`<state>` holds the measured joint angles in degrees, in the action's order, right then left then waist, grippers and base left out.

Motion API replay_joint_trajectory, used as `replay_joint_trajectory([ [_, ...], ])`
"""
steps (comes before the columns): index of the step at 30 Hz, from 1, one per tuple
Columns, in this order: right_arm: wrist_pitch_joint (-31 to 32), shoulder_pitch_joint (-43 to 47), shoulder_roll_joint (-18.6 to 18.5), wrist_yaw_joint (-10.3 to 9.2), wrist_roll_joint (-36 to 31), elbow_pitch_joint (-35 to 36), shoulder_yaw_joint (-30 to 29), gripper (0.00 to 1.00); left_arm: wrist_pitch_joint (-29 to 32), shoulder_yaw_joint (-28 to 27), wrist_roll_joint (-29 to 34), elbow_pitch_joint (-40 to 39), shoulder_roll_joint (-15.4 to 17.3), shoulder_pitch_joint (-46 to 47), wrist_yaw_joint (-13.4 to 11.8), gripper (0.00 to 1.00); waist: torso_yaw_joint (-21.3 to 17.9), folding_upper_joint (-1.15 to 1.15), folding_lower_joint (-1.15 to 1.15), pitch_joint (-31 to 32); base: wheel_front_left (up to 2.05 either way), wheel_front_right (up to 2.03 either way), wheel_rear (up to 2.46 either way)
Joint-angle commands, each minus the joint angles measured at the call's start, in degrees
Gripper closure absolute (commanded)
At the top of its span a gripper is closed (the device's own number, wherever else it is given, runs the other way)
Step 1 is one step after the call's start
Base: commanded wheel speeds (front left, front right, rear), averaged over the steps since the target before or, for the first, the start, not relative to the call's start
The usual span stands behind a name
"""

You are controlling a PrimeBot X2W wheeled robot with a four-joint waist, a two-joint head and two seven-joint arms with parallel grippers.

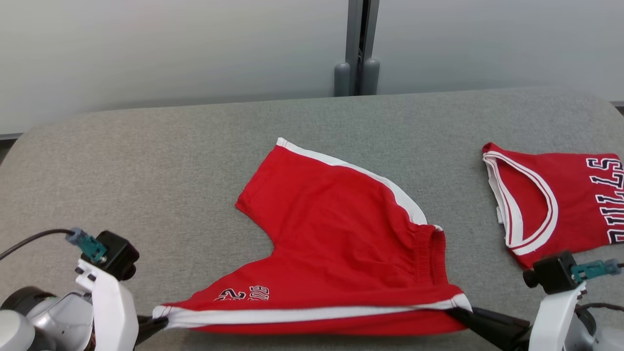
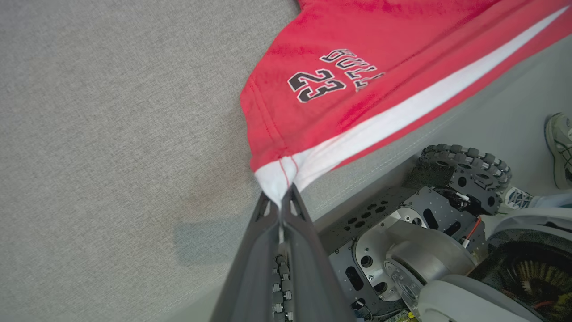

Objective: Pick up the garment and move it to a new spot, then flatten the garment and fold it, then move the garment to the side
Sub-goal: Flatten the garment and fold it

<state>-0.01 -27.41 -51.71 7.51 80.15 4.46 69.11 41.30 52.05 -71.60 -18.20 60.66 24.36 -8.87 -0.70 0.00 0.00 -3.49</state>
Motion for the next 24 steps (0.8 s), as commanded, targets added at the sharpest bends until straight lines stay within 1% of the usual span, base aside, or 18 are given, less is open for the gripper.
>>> replay_joint_trajectory([
  [1,0.0,0.2,0.3,-0.03,0.2,-0.5,-0.8,1.0,0.0,-0.4,0.5,0.0,0.1,0.8,-0.3,1.0,-0.6,0.0,0.0,-0.6,0.0,0.0,0.0],
  [5,-1.5,0.9,2.5,-0.02,0.9,-1.5,-3.7,1.0,1.5,-1.1,1.4,0.3,-1.3,4.2,0.0,1.0,-1.6,0.0,0.0,-2.2,0.0,0.0,0.0],
  [8,-2.7,-0.1,5.1,-0.02,0.5,-3.0,-6.7,1.0,3.7,-2.1,2.2,3.3,-3.7,9.4,1.3,1.0,-3.2,0.0,0.0,-5.1,0.0,0.0,0.0],
  [11,-3.3,-1.3,7.2,-0.02,0.0,-4.3,-8.8,1.0,5.2,-3.5,1.8,7.1,-5.8,14.3,2.7,1.0,-4.7,0.0,0.0,-7.9,0.0,0.0,0.0],
  [18,-4.7,-4.2,12.6,-0.02,-1.5,-6.7,-12.3,1.0,9.1,-5.0,3.8,16.2,-9.4,25.3,5.9,1.0,-9.1,0.0,0.0,-15.0,0.0,0.0,0.0],
  [24,-7.3,-6.4,16.8,-0.02,-1.0,-8.4,-15.9,1.0,12.4,-4.6,6.7,23.2,-12.3,33.7,7.9,1.0,-12.0,0.0,0.0,-19.4,0.0,0.0,0.0],
])
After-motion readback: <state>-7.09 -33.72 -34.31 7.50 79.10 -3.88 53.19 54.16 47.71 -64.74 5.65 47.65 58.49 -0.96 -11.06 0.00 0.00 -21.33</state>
